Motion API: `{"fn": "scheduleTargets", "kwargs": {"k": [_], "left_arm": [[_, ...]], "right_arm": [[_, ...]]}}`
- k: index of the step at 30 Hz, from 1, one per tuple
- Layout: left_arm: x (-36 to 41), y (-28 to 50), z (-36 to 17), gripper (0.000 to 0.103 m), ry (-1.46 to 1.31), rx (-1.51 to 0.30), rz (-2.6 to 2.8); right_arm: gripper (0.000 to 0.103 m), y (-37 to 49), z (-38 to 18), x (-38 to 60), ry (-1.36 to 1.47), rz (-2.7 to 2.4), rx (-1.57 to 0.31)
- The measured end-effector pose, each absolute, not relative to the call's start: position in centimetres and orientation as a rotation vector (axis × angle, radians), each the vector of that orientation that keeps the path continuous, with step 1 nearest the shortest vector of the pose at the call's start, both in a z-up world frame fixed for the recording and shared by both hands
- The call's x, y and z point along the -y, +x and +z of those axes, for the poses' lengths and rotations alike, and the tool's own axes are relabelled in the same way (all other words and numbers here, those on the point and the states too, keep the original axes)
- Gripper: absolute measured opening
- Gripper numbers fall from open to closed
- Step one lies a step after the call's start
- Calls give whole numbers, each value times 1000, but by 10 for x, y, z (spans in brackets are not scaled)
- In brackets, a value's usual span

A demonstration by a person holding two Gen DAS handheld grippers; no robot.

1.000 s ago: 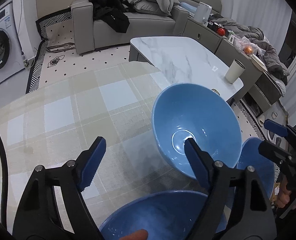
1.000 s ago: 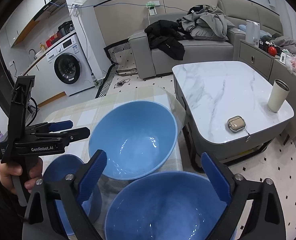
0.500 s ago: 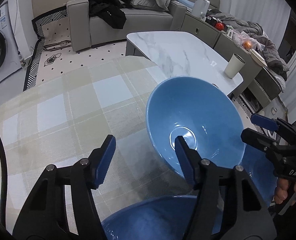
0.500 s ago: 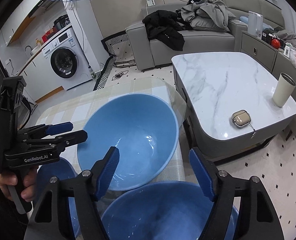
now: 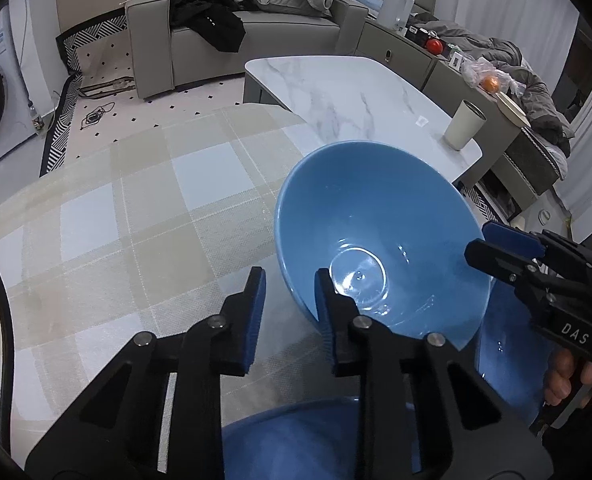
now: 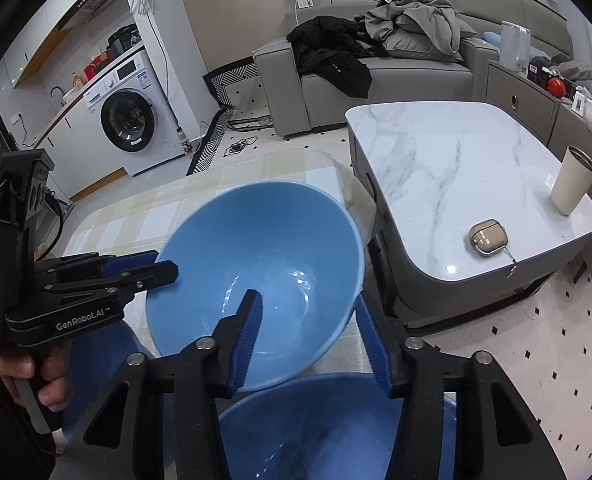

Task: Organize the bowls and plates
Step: 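Close the left gripper on the blue bowl rim while the right gripper closes beside it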

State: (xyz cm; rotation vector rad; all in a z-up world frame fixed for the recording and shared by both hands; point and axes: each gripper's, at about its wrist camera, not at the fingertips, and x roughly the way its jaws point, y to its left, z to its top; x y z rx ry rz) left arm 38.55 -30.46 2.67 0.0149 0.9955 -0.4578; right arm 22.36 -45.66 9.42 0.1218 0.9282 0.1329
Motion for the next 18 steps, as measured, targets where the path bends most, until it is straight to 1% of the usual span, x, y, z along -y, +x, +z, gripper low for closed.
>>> {"fn": "scheduleTargets", "kwargs": {"k": [2, 3, 4, 16, 17, 18], "left_arm": [[307, 385, 27, 20, 16, -996, -473], [309, 384, 27, 19, 21, -995, -469], [310, 384, 27, 19, 23, -993, -468], [314, 381, 27, 19, 43, -978, -467], [314, 380, 29, 19, 31, -973, -489], [315, 378, 32, 20, 24, -964, -510]], "right_arm": [[42, 223, 94, 459, 126, 129, -920], [37, 222, 94, 459, 124, 125, -916], [34, 222, 94, 460, 118, 118, -918], [34, 222, 93, 461, 106, 112, -909], [33, 221, 95, 461, 110, 119, -900], [30, 220, 96, 460, 131, 155, -893]]}}
